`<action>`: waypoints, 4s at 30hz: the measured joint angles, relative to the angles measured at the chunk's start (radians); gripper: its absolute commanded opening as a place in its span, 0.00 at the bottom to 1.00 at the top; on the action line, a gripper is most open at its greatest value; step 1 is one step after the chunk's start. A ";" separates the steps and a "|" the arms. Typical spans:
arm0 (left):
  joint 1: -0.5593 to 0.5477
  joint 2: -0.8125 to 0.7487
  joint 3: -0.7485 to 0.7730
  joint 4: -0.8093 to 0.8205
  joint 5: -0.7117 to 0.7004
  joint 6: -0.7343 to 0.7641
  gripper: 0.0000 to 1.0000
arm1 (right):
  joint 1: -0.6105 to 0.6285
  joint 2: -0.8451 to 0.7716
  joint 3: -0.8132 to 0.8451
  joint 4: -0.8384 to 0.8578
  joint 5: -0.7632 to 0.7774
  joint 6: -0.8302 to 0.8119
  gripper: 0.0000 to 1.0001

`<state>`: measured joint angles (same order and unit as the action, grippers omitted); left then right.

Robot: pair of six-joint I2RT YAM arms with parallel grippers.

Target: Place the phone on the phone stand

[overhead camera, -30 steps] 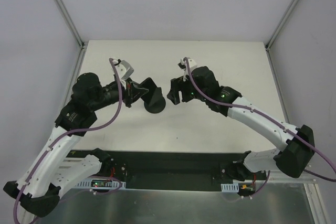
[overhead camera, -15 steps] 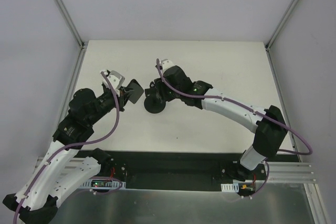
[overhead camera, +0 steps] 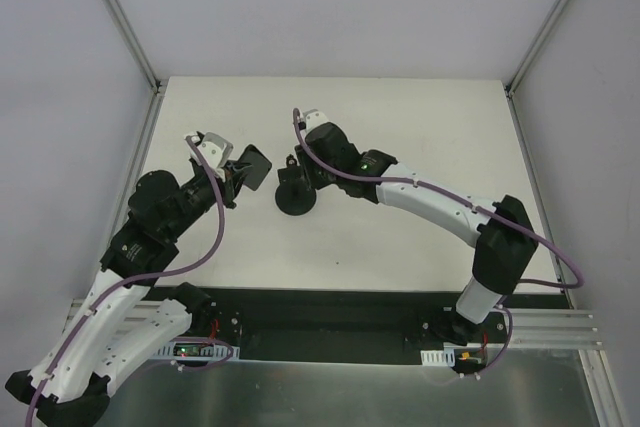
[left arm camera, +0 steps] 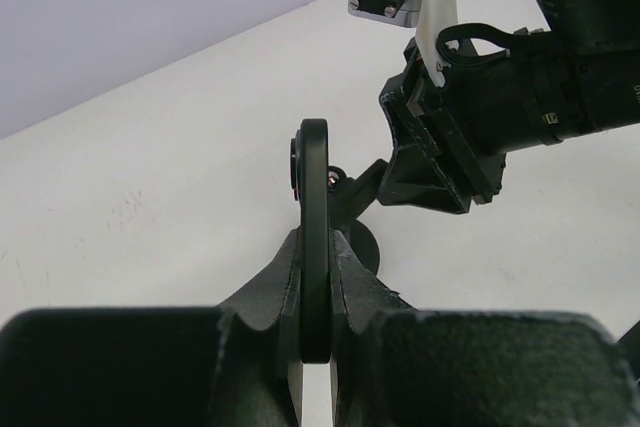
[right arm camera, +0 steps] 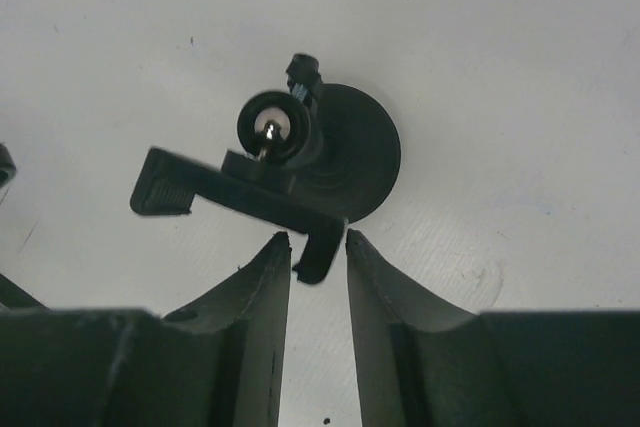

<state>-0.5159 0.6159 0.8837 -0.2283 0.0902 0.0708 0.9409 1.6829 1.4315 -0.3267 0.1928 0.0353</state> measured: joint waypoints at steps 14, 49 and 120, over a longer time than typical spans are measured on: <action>0.000 0.054 0.000 0.006 0.201 -0.002 0.00 | -0.016 0.006 -0.003 0.019 -0.056 -0.064 0.01; -0.006 0.537 0.187 -0.062 0.800 0.047 0.00 | -0.092 -0.070 -0.086 -0.024 -0.509 -0.315 0.01; -0.111 0.270 0.047 -0.144 0.035 -0.108 0.00 | 0.196 -0.209 -0.265 0.188 0.257 0.098 0.00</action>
<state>-0.6273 0.8856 0.9302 -0.3721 0.1257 -0.0376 1.1366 1.4734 1.1667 -0.1390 0.4496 0.1329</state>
